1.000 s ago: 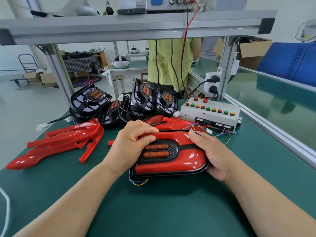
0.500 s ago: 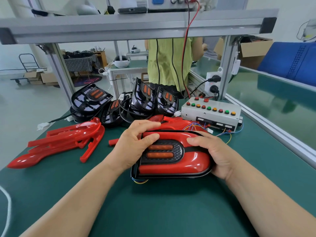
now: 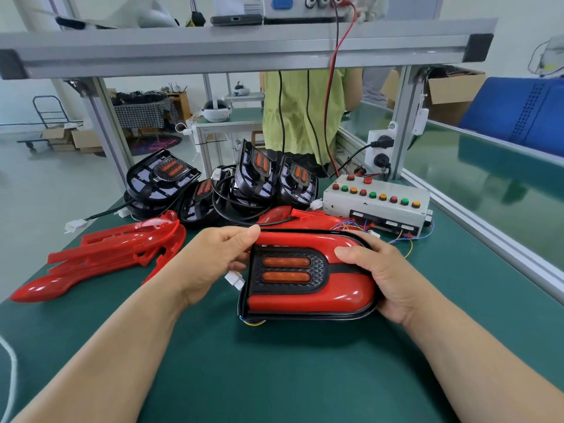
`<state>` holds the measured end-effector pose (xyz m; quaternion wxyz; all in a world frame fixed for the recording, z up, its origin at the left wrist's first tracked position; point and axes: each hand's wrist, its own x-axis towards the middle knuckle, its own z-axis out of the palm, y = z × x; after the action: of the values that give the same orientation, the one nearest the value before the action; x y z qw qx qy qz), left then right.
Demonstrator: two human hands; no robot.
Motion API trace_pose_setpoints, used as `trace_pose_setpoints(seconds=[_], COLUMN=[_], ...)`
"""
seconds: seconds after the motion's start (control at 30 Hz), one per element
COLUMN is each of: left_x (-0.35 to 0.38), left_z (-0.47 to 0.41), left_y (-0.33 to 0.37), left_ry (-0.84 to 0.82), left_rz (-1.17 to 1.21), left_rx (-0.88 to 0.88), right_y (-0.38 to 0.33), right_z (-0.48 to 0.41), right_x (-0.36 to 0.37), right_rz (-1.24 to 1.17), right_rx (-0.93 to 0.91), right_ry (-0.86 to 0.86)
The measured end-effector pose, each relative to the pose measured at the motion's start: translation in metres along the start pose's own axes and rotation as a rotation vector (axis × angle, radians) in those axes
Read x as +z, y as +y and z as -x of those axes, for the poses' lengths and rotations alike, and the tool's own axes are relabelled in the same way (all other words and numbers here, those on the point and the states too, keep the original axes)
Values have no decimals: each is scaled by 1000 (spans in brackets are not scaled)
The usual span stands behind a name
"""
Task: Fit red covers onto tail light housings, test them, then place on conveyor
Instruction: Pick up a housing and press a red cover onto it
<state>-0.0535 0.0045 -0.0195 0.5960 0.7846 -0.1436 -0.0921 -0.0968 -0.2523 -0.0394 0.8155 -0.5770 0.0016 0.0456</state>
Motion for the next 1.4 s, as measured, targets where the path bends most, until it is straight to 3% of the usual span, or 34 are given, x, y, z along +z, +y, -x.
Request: trace_pose_setpoints(seconds=[0.43,0.97,1.2,1.4], left_x=[14,22,17,19], left_z=[2,4,3,3], left_y=[4,7,5,4], left_ry=[-175,-123,-135,-134], left_rz=[472,548,584,611], left_rx=[-142,-203,-231,-233], right_y=[6,5,4,6], right_z=[-5,-4,-3,-4], right_x=[-2,-1,-3,0], right_rz=[6,-20,-49,-42], right_rx=[9,62,55,61], right_ry=[-29,-23,-117,-56])
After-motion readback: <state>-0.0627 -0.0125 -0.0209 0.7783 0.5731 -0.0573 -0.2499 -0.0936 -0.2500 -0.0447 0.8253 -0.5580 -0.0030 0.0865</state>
